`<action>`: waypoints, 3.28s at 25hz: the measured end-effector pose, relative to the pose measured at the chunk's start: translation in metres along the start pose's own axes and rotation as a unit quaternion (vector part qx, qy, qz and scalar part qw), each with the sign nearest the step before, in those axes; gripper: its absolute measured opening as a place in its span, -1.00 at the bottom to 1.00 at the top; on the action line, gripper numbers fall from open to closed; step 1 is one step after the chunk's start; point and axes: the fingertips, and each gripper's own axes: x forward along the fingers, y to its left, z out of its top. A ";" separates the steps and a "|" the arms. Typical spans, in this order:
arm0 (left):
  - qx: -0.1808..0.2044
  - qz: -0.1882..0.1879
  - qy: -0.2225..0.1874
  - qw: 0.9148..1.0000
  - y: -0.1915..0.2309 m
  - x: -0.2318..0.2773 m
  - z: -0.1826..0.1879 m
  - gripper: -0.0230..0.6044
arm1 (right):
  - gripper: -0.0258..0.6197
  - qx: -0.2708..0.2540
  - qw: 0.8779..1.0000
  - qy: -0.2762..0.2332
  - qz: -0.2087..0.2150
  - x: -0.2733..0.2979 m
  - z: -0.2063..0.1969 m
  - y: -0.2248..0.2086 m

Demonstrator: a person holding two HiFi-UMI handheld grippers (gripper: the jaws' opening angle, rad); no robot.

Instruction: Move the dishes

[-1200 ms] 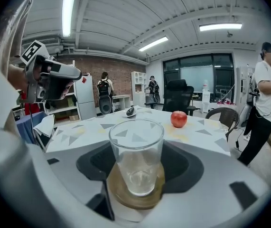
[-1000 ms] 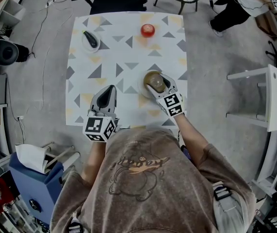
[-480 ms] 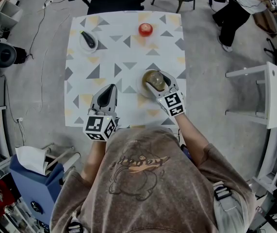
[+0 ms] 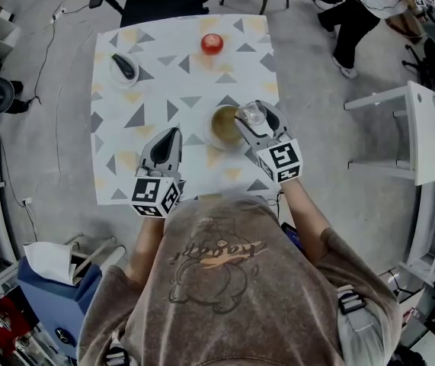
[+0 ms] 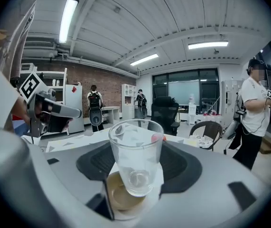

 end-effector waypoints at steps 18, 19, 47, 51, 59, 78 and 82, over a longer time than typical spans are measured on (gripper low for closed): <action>0.006 -0.062 0.015 0.998 -0.034 0.023 -0.006 -0.86 | -0.05 0.014 0.996 0.029 -0.080 -0.057 -0.031 -0.032; 0.007 -0.064 0.016 0.998 -0.035 0.024 -0.007 -0.86 | -0.05 0.017 0.996 0.031 -0.082 -0.058 -0.034 -0.032; 0.013 -0.057 0.043 0.997 -0.041 0.022 -0.019 -0.86 | -0.05 0.039 0.993 0.069 -0.082 -0.027 -0.118 -0.048; 0.013 -0.055 0.047 0.997 -0.041 0.023 -0.021 -0.86 | -0.05 0.042 0.994 0.063 -0.079 -0.021 -0.116 -0.051; 0.011 -0.050 0.054 0.997 -0.038 0.024 -0.023 -0.86 | -0.04 0.047 0.994 0.047 -0.083 -0.019 -0.115 -0.054; 0.010 -0.064 0.038 0.997 -0.043 0.026 -0.017 -0.86 | 0.01 0.036 0.996 0.035 -0.079 -0.029 -0.084 -0.052; 0.009 -0.069 0.032 0.997 -0.043 0.023 -0.017 -0.86 | 0.00 0.038 0.995 0.022 -0.087 -0.039 -0.070 -0.050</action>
